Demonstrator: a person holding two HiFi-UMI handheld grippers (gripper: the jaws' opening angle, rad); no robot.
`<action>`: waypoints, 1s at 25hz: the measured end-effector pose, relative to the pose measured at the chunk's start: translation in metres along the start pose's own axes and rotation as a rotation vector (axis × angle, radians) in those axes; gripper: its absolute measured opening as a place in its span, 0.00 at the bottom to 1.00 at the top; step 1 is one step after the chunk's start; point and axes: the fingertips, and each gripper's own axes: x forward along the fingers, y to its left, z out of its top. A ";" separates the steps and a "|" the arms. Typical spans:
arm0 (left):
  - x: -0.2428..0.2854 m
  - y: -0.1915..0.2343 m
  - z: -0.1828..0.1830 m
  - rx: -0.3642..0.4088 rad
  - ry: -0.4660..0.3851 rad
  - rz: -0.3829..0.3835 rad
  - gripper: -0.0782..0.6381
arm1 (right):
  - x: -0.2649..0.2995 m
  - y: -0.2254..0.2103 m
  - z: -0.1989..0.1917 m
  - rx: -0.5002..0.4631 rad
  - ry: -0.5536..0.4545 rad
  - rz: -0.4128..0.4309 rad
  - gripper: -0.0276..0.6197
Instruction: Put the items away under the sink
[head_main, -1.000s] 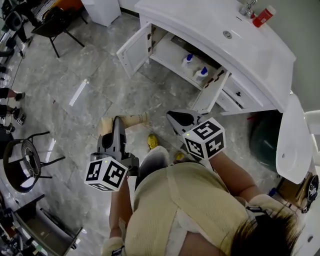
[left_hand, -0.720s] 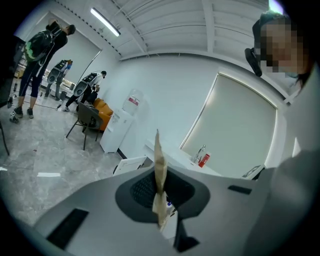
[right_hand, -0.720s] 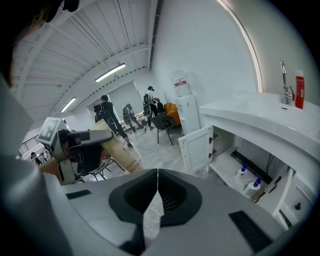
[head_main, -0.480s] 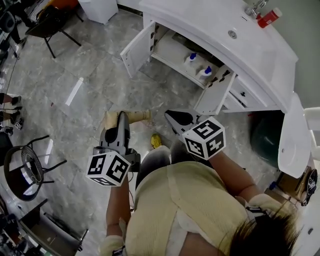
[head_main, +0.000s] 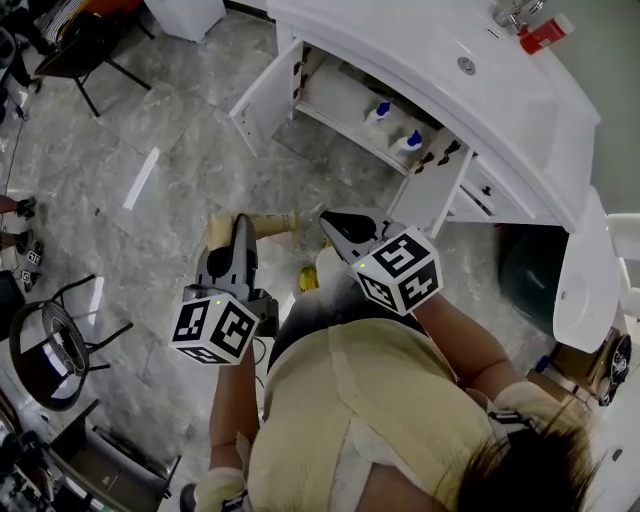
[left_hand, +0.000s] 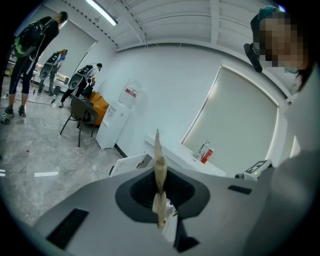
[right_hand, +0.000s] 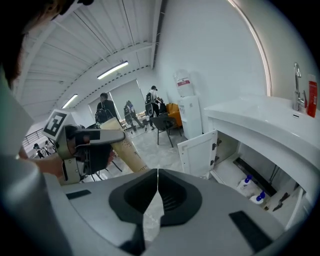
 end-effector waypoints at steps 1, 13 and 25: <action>0.006 0.000 0.003 0.001 -0.002 0.005 0.18 | 0.003 -0.006 0.003 0.001 0.000 0.003 0.08; 0.091 -0.002 0.023 -0.002 0.026 0.027 0.18 | 0.032 -0.079 0.039 0.015 0.020 0.029 0.08; 0.159 -0.007 0.020 0.013 0.059 0.047 0.18 | 0.049 -0.140 0.031 0.042 0.078 0.050 0.08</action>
